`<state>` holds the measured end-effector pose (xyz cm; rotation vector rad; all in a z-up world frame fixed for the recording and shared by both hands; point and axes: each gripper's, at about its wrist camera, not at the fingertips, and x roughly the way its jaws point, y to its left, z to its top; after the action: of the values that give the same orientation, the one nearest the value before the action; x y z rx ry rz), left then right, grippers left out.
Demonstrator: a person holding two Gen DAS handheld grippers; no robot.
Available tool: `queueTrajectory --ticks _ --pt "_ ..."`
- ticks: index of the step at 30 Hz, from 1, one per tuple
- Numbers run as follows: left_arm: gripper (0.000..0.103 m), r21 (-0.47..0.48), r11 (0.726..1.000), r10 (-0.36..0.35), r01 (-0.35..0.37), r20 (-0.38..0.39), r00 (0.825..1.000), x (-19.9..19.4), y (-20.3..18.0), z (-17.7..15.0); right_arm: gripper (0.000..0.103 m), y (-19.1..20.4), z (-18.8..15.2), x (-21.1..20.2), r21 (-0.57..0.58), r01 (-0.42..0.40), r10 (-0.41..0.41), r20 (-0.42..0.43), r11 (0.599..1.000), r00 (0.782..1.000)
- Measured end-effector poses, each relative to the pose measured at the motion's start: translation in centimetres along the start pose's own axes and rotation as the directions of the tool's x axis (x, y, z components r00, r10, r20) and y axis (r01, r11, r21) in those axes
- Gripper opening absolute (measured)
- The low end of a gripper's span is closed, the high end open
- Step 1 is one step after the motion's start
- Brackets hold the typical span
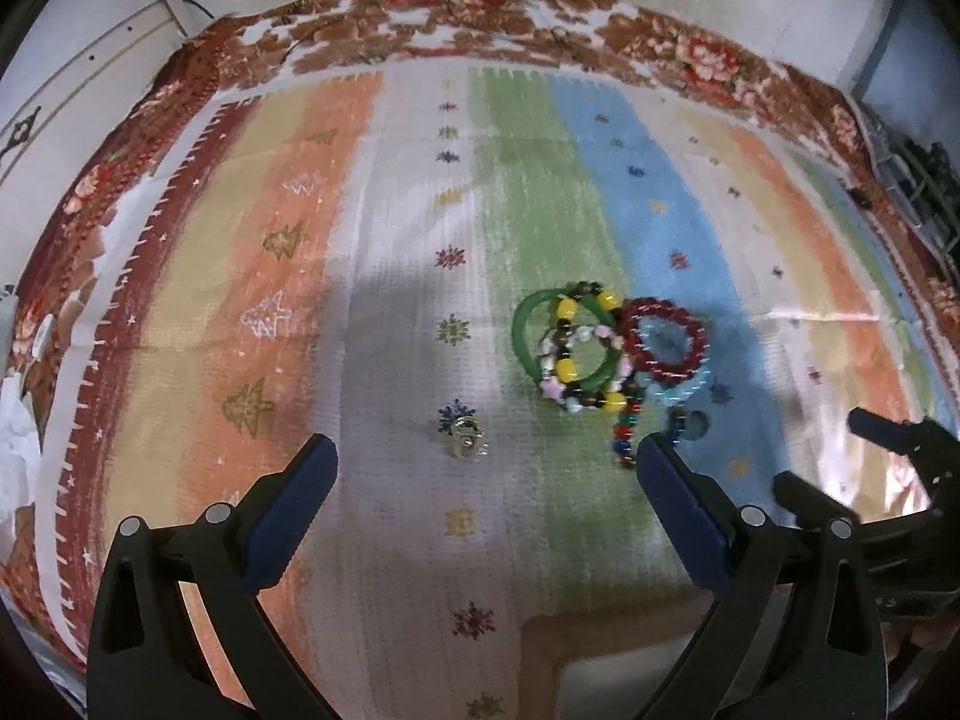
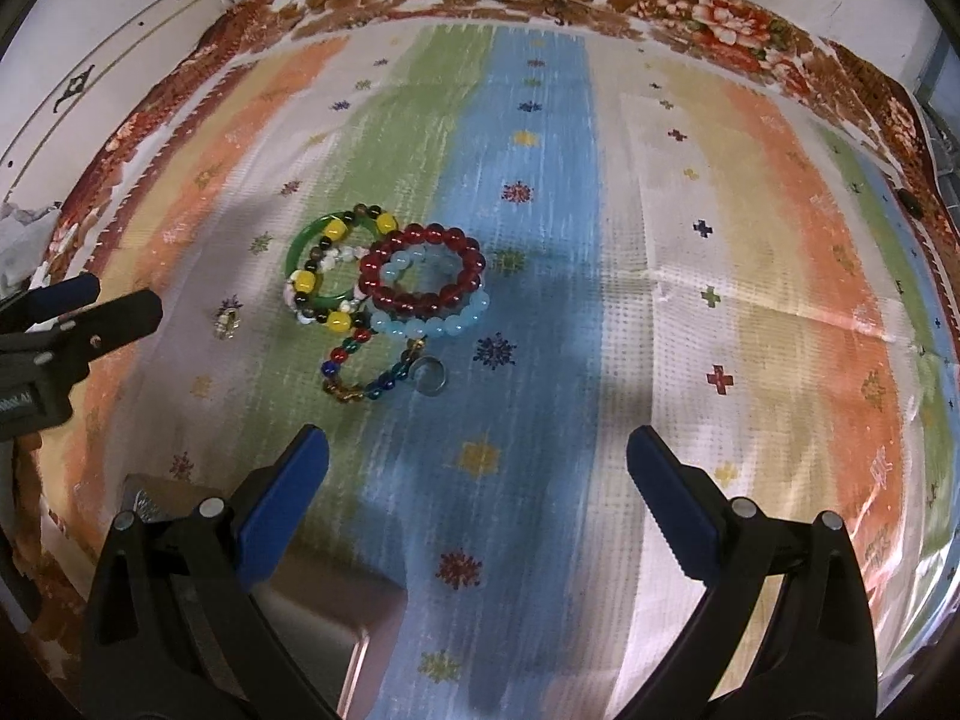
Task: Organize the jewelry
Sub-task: 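Move the left tool toward the gold charm while the right tool approaches the multicolour bracelet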
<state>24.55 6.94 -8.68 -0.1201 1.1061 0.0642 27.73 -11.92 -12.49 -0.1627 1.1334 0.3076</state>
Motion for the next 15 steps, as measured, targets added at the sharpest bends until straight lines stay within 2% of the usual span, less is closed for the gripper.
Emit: queueTrajectory --ticks 2,5,11,12,13,14,15 --pt "0.096 -0.001 1.0 0.014 -0.014 -0.019 1.0 0.8 0.2 0.2 0.098 0.0 0.4 0.6 0.003 0.0 0.0 -0.018 1.0 1.0" --pt "0.081 0.016 0.999 0.034 -0.033 -0.071 0.997 2.4 0.2 0.4 0.098 -0.2 1.0 1.7 0.014 -0.001 0.002 -0.05 1.0 0.999" --pt "0.081 0.012 1.0 0.021 -0.02 -0.1 0.995 3.7 0.7 0.8 0.098 -0.4 1.9 3.0 0.04 -0.03 0.033 -0.088 0.999 0.996" --pt "0.078 0.008 1.0 0.016 -0.016 -0.105 0.994 3.9 0.7 0.9 0.098 -0.4 2.0 3.2 0.044 -0.032 0.036 -0.093 0.999 0.995" --pt "0.074 0.004 1.0 0.017 -0.017 -0.112 0.994 4.2 0.8 1.0 0.098 -0.5 2.2 3.6 0.049 -0.034 0.039 -0.101 0.998 0.994" --pt "0.061 0.001 1.0 0.023 -0.023 -0.13 0.991 4.7 0.8 1.0 0.098 -0.5 2.3 3.8 0.05 -0.035 0.04 -0.105 0.998 0.994" --pt "0.054 -0.009 1.0 0.021 -0.022 -0.152 0.988 5.2 0.9 1.0 0.098 -0.4 2.6 4.1 0.049 -0.04 0.045 -0.111 0.998 0.993"
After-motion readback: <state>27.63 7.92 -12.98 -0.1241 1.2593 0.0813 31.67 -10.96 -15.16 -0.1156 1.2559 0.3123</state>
